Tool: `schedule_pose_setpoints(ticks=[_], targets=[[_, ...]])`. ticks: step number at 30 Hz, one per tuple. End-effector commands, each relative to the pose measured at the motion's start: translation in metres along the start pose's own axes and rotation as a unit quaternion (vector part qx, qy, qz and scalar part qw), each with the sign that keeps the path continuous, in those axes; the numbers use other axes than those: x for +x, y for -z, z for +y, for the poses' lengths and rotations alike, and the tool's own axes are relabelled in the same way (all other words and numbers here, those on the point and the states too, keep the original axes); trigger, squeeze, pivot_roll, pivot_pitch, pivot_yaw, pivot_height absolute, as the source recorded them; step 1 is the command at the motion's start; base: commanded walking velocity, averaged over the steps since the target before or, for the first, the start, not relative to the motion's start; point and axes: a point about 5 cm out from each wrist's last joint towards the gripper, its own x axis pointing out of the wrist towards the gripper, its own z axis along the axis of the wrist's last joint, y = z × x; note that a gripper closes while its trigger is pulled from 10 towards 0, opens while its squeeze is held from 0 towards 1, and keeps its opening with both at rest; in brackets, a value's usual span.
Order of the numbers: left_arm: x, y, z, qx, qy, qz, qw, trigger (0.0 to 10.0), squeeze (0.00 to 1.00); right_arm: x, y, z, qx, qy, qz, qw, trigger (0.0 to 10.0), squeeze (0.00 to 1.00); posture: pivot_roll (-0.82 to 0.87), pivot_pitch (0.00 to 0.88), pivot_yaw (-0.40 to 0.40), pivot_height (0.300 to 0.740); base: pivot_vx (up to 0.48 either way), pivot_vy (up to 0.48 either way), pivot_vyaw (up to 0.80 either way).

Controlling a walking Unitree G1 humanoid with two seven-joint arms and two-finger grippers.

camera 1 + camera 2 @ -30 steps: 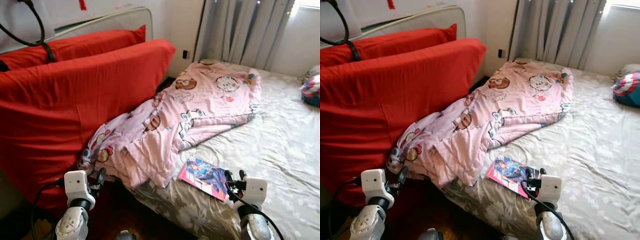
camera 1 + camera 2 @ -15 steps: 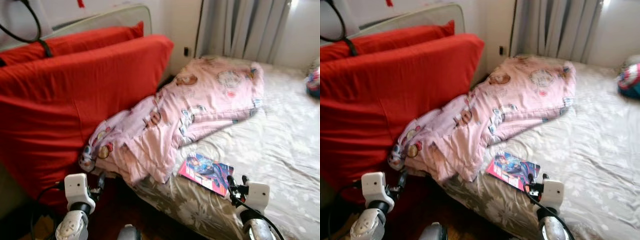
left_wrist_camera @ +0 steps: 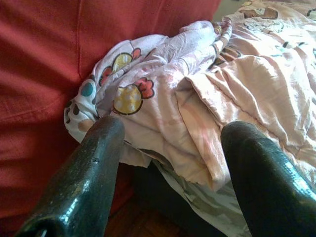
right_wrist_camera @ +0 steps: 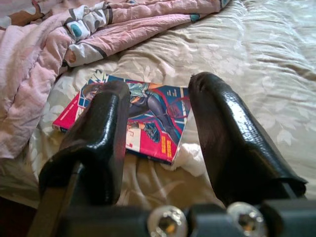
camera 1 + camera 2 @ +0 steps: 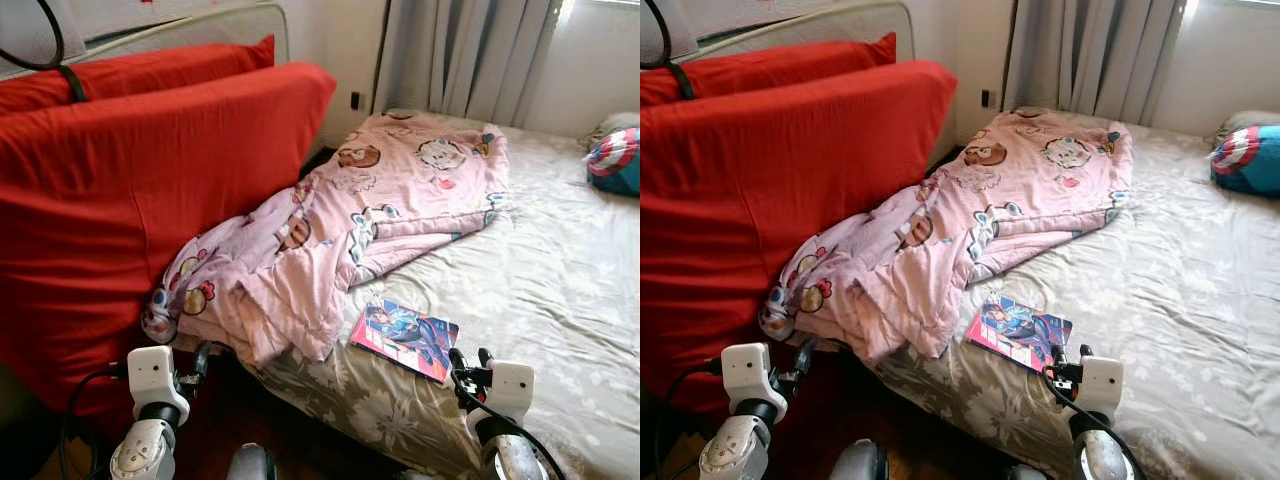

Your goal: Clean up the room

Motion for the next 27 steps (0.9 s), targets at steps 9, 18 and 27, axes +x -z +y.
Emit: schedule_pose_setpoints(ticks=[9,18,27], targets=[[-0.0016,-0.0022,0.0019,0.01,0.005,0.001,1.0,10.0,0.0,-0.0009,0.0018,0.0047,0.005,-0.012,0.004,1.0,10.0,0.0,0.04,0.0,0.005,0.613,0.0,0.0,0.0],[-0.0038,-0.0013,0.0038,0.013,0.004,0.007,1.0,10.0,0.0,-0.002,0.0044,0.0069,0.007,-0.02,0.01,1.0,10.0,0.0,0.04,0.0,0.007,0.613,0.122,0.0,0.0],[-0.0051,-0.0021,0.0043,0.014,0.006,0.007,1.0,10.0,0.0,-0.003,0.006,0.01,0.011,-0.027,0.013,0.999,10.0,0.0,0.04,0.0,0.015,0.613,0.317,0.0,0.0]])
